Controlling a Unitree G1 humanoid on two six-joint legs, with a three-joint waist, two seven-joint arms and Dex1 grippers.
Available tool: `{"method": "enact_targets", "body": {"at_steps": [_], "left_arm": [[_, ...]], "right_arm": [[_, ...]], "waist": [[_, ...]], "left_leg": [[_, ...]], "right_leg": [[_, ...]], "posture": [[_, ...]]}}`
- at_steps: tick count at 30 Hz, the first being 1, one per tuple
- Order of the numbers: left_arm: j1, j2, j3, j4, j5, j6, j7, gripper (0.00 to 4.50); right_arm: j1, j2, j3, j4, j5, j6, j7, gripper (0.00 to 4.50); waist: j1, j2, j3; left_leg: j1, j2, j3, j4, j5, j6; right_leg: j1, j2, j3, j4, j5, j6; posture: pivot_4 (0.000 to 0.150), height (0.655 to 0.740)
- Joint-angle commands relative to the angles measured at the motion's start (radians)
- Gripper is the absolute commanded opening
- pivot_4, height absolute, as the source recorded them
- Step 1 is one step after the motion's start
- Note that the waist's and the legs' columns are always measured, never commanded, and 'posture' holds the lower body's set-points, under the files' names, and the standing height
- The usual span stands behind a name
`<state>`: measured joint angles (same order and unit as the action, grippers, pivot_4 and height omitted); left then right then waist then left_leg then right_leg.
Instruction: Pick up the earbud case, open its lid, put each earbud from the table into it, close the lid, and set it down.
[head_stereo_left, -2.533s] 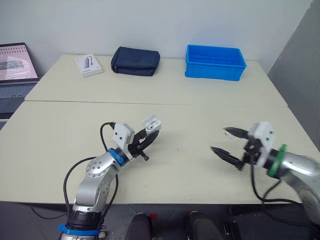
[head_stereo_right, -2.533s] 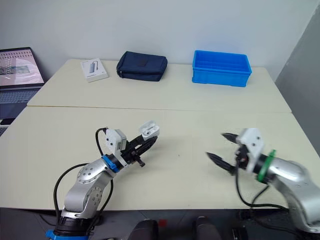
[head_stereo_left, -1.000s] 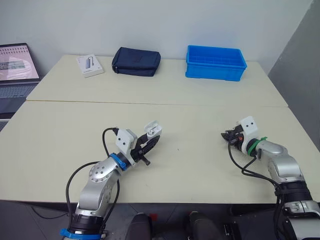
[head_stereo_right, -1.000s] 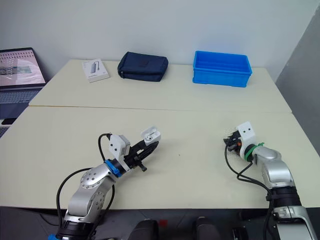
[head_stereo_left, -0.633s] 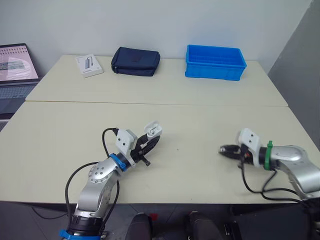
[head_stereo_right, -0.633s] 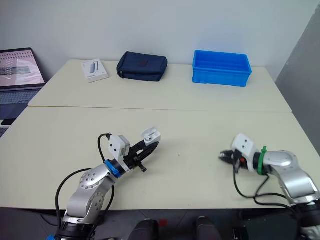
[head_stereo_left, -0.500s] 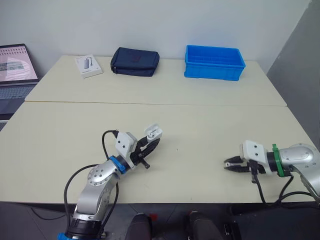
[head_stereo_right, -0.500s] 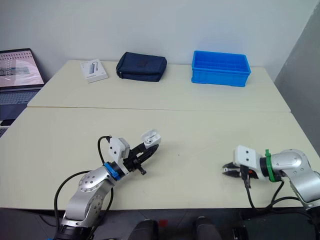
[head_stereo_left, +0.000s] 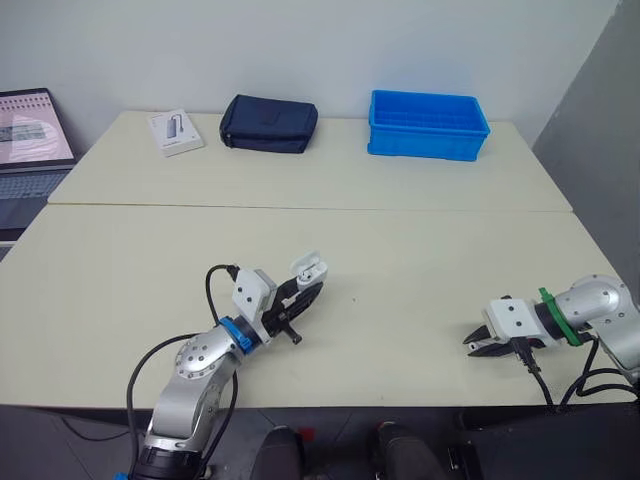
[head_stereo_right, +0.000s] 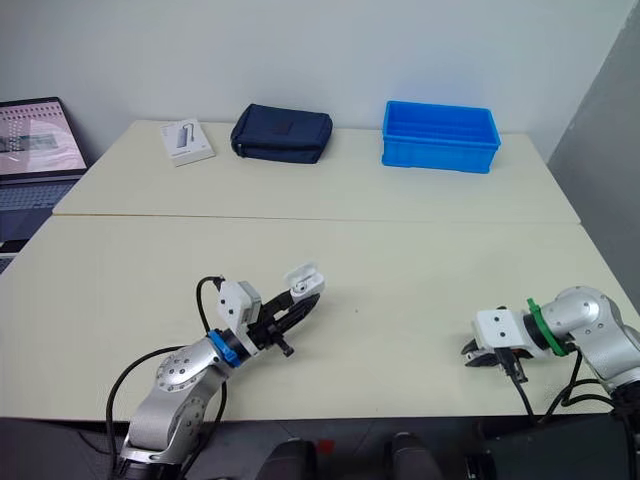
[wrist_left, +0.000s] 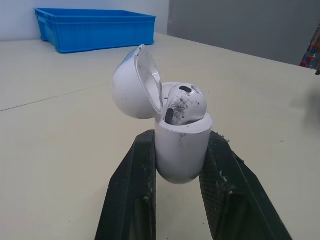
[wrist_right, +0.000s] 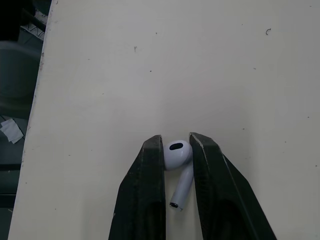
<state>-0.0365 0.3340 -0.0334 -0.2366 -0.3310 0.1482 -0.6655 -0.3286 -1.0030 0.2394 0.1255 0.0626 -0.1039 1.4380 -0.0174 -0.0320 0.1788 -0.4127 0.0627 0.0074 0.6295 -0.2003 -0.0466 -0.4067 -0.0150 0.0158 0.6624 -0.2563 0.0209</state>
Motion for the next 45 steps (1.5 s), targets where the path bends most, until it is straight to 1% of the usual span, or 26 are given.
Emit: {"method": "enact_targets", "body": {"at_steps": [1, 4, 7, 9, 11, 14, 15, 17, 19, 21, 23, 28, 33, 39, 42, 45], "left_arm": [[0.005, 0.011, 0.003, -0.054, -0.004, -0.001, 0.004, 0.79], [0.007, 0.016, 0.002, -0.056, -0.007, 0.004, 0.002, 0.79], [0.006, 0.018, -0.001, -0.055, -0.010, 0.007, 0.001, 0.79], [0.004, 0.018, -0.002, -0.052, -0.010, 0.009, -0.002, 0.79], [0.003, 0.018, -0.002, -0.049, -0.011, 0.010, -0.005, 0.79], [0.003, 0.017, -0.003, -0.046, -0.011, 0.010, -0.007, 0.79], [0.004, 0.017, -0.004, -0.045, -0.011, 0.010, -0.007, 0.79], [0.006, 0.015, -0.007, -0.045, -0.012, 0.011, -0.007, 0.79], [0.007, 0.012, -0.012, -0.045, -0.012, 0.013, -0.007, 0.79], [0.007, 0.010, -0.017, -0.044, -0.011, 0.015, -0.007, 0.79], [0.005, 0.008, -0.021, -0.045, -0.011, 0.017, -0.006, 0.79], [0.003, 0.008, -0.027, -0.046, -0.011, 0.018, -0.002, 0.79], [0.015, 0.011, -0.021, -0.053, -0.011, 0.018, 0.005, 0.79], [0.023, 0.011, -0.020, -0.057, -0.012, 0.018, 0.011, 0.79], [0.021, 0.010, -0.021, -0.054, -0.013, 0.018, 0.011, 0.79], [0.017, 0.009, -0.022, -0.047, -0.013, 0.017, 0.010, 0.79]], "right_arm": [[0.013, 0.006, 0.016, 0.017, -0.024, -0.025, 0.008, 1.77], [0.013, 0.009, 0.005, 0.014, -0.021, -0.062, -0.001, 2.79], [0.016, -0.007, -0.028, -0.035, 0.014, -0.051, 0.001, 2.79], [0.027, -0.030, -0.063, -0.103, 0.056, -0.008, 0.011, 2.79], [0.047, -0.063, -0.104, -0.198, 0.095, 0.070, 0.006, 2.79], [0.088, -0.126, -0.148, -0.346, 0.111, 0.227, -0.023, 2.79], [0.103, -0.155, -0.153, -0.404, 0.092, 0.305, -0.040, 2.79], [0.132, -0.216, -0.145, -0.502, -0.023, 0.449, -0.105, 2.79], [0.140, -0.251, -0.120, -0.600, -0.056, 0.609, -0.132, 2.79], [0.127, -0.251, -0.080, -0.661, -0.071, 0.698, -0.142, 2.79], [0.102, -0.234, -0.029, -0.673, -0.098, 0.739, -0.152, 2.79], [0.042, -0.176, 0.086, -0.602, -0.173, 0.751, -0.178, 2.79], [0.025, -0.161, 0.114, -0.524, -0.200, 0.718, -0.185, 2.79], [0.035, -0.137, 0.114, -0.506, -0.161, 0.738, -0.169, 2.79], [0.042, -0.134, 0.119, -0.495, -0.165, 0.737, -0.170, 2.18], [0.046, -0.133, 0.118, -0.489, -0.171, 0.734, -0.167, 1.23]], "waist": [[0.000, 0.000, 0.000], [0.000, 0.000, 0.000], [0.001, 0.000, 0.000], [0.001, 0.000, 0.000], [0.004, 0.001, 0.001], [0.005, 0.001, 0.001], [0.007, 0.002, 0.001], [0.009, 0.001, 0.001], [0.011, 0.002, 0.000], [0.011, 0.001, 0.000], [0.011, 0.001, 0.000], [0.011, 0.001, 0.000], [0.012, 0.001, 0.000], [0.012, -0.001, -0.001], [0.012, -0.002, -0.002], [0.010, -0.004, -0.003]], "left_leg": [[0.001, 0.000, 0.000, 0.000, 0.000, 0.000], [0.002, 0.000, 0.000, 0.000, 0.000, 0.000], [0.002, 0.000, 0.000, 0.000, 0.000, 0.000], [0.001, 0.000, 0.000, -0.001, 0.000, 0.000], [0.001, 0.000, 0.000, -0.001, 0.000, 0.000], [0.001, 0.000, 0.001, -0.001, 0.000, 0.000], [0.001, 0.000, 0.000, -0.001, 0.000, 0.000], [0.001, 0.000, 0.000, -0.001, 0.000, 0.000], [0.001, 0.000, 0.001, -0.001, 0.000, 0.000], [0.001, 0.000, 0.002, -0.001, 0.000, 0.000], [0.001, 0.000, 0.002, -0.001, 0.000, 0.000], [0.001, -0.001, 0.002, 0.000, 0.000, 0.000], [-0.001, -0.001, 0.002, 0.000, 0.000, 0.000], [-0.001, -0.001, 0.001, 0.000, 0.000, 0.000], [0.000, -0.001, 0.001, 0.000, 0.000, 0.000], [0.001, 0.000, 0.001, 0.000, 0.000, 0.000]], "right_leg": [[0.001, 0.000, 0.000, 0.000, 0.000, -0.001], [0.001, 0.000, 0.000, 0.000, -0.001, -0.002], [0.001, 0.000, 0.000, 0.000, 0.000, 0.000], [0.001, 0.000, 0.000, 0.000, 0.000, 0.001], [0.001, 0.000, 0.000, 0.000, 0.000, 0.001], [0.000, 0.000, 0.000, 0.001, 0.000, 0.001], [0.000, 0.000, 0.000, 0.001, 0.000, 0.000], [0.000, -0.001, 0.000, 0.000, -0.001, -0.001], [0.000, -0.002, 0.000, 0.000, -0.002, -0.004], [0.000, -0.002, 0.000, 0.000, -0.003, -0.004], [0.000, -0.002, 0.000, 0.000, -0.003, -0.004], [0.000, -0.002, 0.000, 0.000, -0.003, -0.004], [-0.002, -0.002, 0.000, 0.000, -0.003, -0.004], [-0.001, -0.002, 0.000, 0.000, -0.002, -0.004], [0.000, -0.002, 0.000, 0.000, -0.002, -0.004], [0.000, -0.002, 0.000, 0.000, -0.002, -0.004]], "posture": [[0.150, 0.7400], [0.150, 0.7400], [0.150, 0.7400], [0.150, 0.7400], [0.150, 0.7400], [0.150, 0.7400], [0.150, 0.7400], [0.150, 0.7400], [0.150, 0.7400], [0.150, 0.7400], [0.150, 0.7400], [0.150, 0.7400], [0.150, 0.7400], [0.150, 0.7400], [0.150, 0.7400], [0.150, 0.7400]]}}
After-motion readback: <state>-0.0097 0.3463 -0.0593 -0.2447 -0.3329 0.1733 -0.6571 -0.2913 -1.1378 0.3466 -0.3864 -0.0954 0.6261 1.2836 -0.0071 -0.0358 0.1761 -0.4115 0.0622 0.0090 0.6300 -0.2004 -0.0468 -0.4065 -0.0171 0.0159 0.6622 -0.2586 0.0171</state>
